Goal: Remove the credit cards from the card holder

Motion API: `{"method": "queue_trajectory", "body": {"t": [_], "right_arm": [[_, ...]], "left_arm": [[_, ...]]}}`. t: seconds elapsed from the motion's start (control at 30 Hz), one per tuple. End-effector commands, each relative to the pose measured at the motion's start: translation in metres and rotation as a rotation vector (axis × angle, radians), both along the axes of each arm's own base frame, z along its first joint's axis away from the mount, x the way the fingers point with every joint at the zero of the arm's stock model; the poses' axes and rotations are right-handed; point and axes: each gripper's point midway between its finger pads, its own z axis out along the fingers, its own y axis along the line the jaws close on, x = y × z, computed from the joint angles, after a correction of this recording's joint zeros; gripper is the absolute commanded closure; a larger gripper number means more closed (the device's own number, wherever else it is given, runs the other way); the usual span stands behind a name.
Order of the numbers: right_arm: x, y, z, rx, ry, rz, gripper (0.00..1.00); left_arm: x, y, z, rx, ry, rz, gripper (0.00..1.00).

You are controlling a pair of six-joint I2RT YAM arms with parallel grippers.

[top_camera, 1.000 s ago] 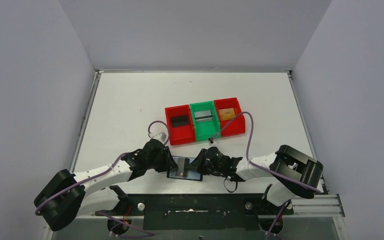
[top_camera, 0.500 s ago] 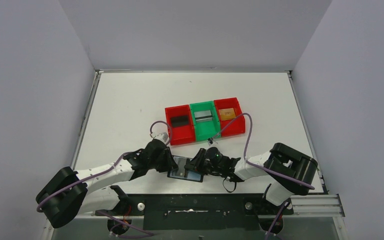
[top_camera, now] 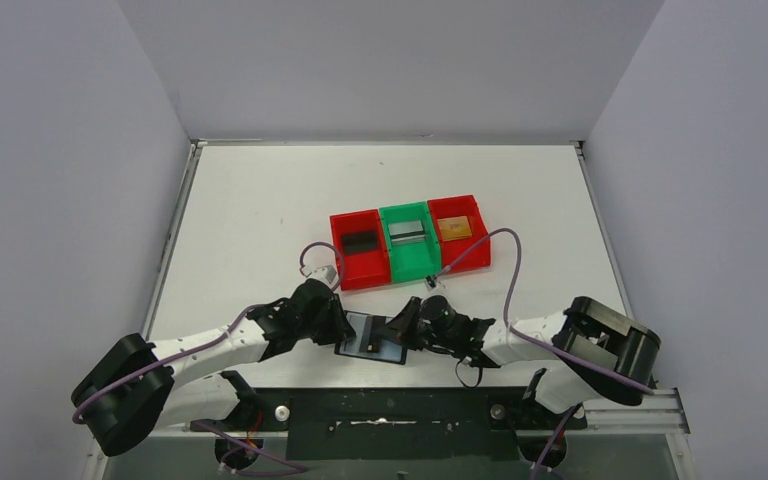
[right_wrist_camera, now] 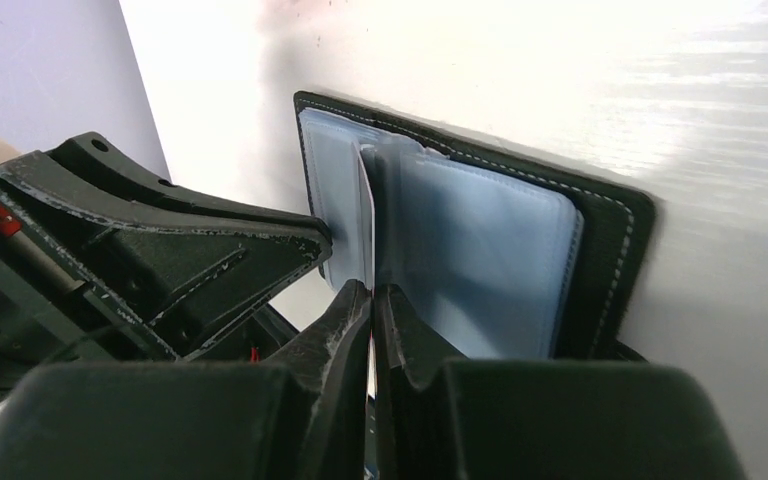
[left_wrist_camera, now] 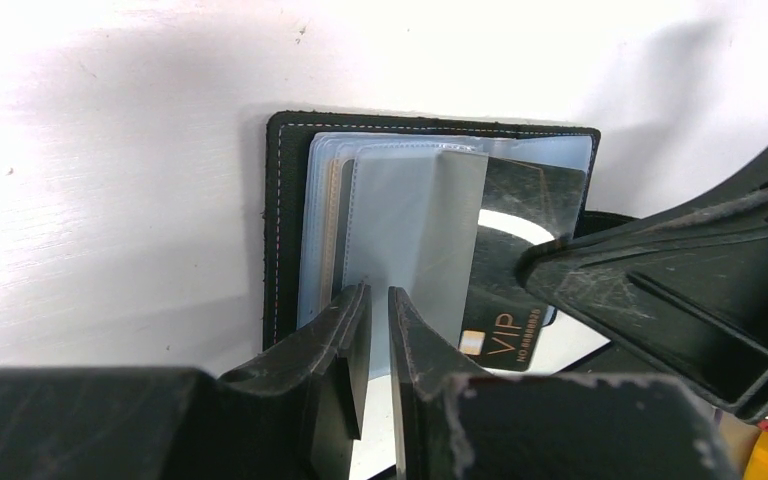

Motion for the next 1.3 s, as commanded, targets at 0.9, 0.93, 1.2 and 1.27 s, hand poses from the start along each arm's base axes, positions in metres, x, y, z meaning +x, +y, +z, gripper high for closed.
{"method": "queue_trajectory", "body": {"t": [0.9, 0.93, 1.2, 1.27], "right_arm": [[0.022, -0.032, 0.052, -0.036, -0.275, -0.05, 1.0], [0.022, -0.034, 0.056, -0.036, -0.292, -0.05, 1.0], [0.038, -0.055, 0.103, -0.093, -0.559, -0.06, 1.0], [0.042, -0.058, 0.117, -0.134, -0.653, -0.036, 1.0]], "left_arm": [[0.002, 0.017, 0.014, 0.094, -0.024, 0.012, 0.72], [0.003, 0.016, 0.017, 0.095, -0.03, 0.011, 0.7], [0.018, 0.024, 0.052, 0.127, -0.111, 0.007, 0.4], [0.024, 0.032, 0.06, 0.131, -0.124, 0.025, 0.35]]}}
